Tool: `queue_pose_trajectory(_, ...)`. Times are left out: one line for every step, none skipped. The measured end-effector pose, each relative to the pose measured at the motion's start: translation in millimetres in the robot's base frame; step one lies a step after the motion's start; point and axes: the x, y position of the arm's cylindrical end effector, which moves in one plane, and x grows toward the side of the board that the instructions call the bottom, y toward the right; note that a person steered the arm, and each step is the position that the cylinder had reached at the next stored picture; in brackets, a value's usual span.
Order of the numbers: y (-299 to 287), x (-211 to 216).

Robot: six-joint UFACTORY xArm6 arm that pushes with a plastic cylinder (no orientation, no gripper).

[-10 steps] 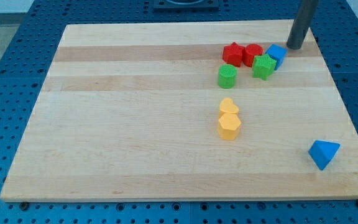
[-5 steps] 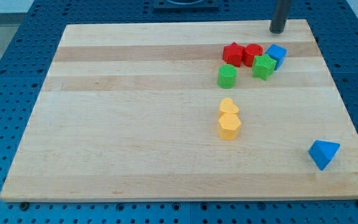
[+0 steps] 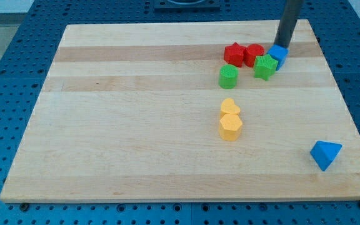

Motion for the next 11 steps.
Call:
queue_pose_trajectory(0.0,10.9)
queue_pose_trajectory(-9.4,2.2)
queue_pose_trajectory(-23.7,6.2)
queue_pose_trajectory(-39.6,24.6)
queue_pose_trajectory(-40.4,58.7)
queue_pose_trajectory(-40.3,107.9)
queue_pose_trajectory(-40.3,150.3)
queue_pose_trajectory(-40.3,162.3)
queue_pose_trajectory(-40.3,143.8)
queue_pose_trajectory(-21.7,112.6)
queue_pose_trajectory(-6.5,114.7)
